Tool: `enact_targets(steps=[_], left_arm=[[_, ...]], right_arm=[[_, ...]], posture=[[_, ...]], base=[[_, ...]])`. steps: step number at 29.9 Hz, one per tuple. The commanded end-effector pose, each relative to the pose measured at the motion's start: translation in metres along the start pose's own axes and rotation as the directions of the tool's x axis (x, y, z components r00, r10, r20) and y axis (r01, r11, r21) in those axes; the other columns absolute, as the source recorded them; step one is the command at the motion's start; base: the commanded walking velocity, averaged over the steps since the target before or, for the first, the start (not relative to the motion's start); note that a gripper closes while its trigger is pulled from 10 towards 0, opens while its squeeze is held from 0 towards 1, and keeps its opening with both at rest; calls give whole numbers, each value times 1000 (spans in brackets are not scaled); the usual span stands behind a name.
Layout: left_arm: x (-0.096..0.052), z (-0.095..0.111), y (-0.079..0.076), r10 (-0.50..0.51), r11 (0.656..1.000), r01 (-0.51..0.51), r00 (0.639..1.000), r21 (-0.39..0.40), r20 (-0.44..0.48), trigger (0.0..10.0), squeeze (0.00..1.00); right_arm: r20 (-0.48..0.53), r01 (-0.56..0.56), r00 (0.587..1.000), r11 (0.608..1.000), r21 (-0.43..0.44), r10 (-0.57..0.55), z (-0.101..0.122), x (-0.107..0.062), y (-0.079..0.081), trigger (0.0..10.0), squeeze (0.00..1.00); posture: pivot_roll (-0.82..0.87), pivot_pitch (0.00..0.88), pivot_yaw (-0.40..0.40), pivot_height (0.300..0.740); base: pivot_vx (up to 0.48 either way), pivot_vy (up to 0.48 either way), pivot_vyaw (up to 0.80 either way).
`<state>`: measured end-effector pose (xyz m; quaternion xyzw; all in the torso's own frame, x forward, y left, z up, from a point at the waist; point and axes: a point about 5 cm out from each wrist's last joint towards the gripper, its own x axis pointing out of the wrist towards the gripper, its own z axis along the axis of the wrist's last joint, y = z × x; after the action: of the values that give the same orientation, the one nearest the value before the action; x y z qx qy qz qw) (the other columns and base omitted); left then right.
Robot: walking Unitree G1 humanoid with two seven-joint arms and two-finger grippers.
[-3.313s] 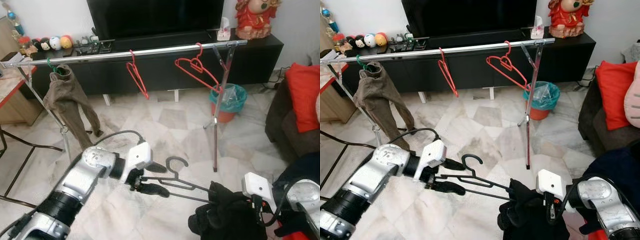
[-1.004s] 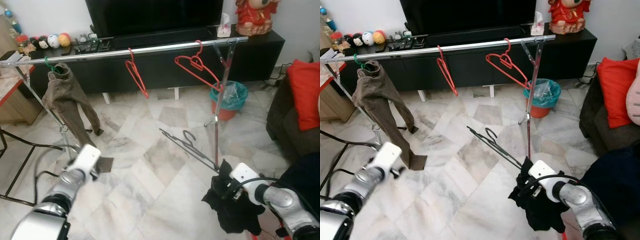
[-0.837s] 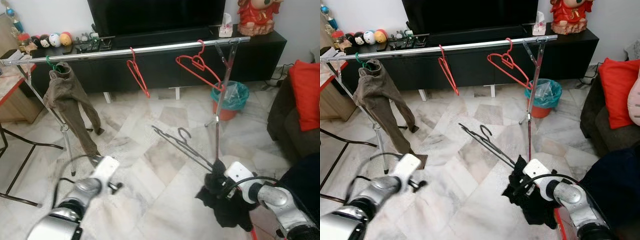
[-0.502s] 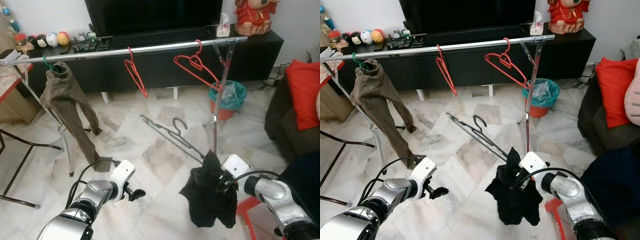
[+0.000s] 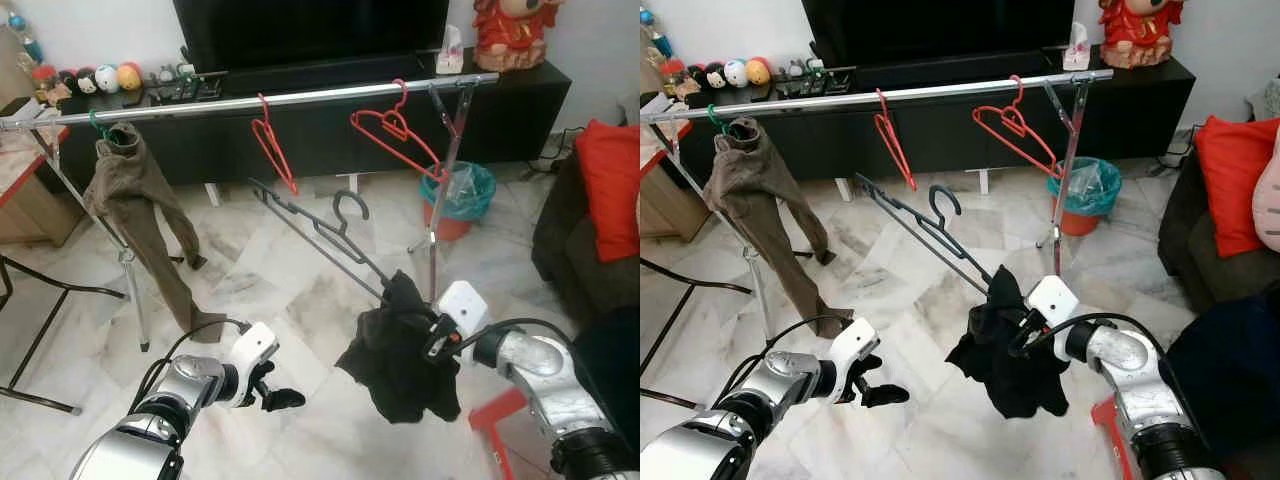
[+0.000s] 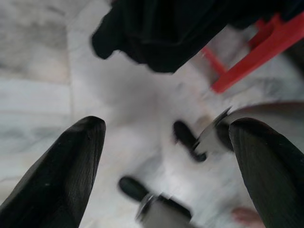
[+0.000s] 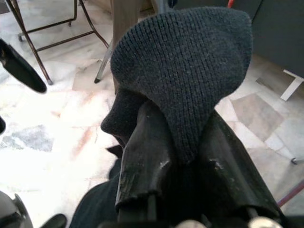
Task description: Hang hanger
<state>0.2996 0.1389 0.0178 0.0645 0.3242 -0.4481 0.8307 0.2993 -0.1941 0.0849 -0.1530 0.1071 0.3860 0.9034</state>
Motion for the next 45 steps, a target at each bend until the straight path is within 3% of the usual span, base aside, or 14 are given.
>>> enact_targets(steps=[1,6,10,15,29,40,45], left_arm=[[-2,-2,-1,-27,999,28,999,-33,26,10000,0],[0,-1,-6,-94,992,99,994,-76,62,10000,0],[1,-6,-6,-55,995,59,997,-86,45,10000,0],[2,-4,-6,-48,991,57,996,-119,80,10000,0],[10,8,-11,-52,980,81,986,-182,159,10000,0],[9,16,-1,117,984,-90,979,-156,169,10000,0],[9,18,0,136,985,-114,975,-129,177,10000,0]], right_arm=[[62,3,998,1000,-11,-2,15,4,0,0,0],[70,11,997,1000,4,-11,16,5,3,0,0],[8,-1,1000,1000,-28,1,7,3,7,0,0],[36,-1,999,1000,-9,1,14,2,6,0,0],[86,-205,975,979,-16,205,33,4,33,0,0],[91,-282,955,959,-28,283,43,-4,44,0,0],[83,-301,949,953,-30,303,43,-7,47,0,0]], posture=[[-58,31,112,740],[-59,24,118,740],[-62,15,121,740],[-69,9,123,740],[-69,15,121,740],[-71,41,133,740],[-70,47,139,740]], base=[[0,0,0],[0,0,0],[0,0,0],[0,0,0],[0,0,0],[0,0,0],[0,0,0]])
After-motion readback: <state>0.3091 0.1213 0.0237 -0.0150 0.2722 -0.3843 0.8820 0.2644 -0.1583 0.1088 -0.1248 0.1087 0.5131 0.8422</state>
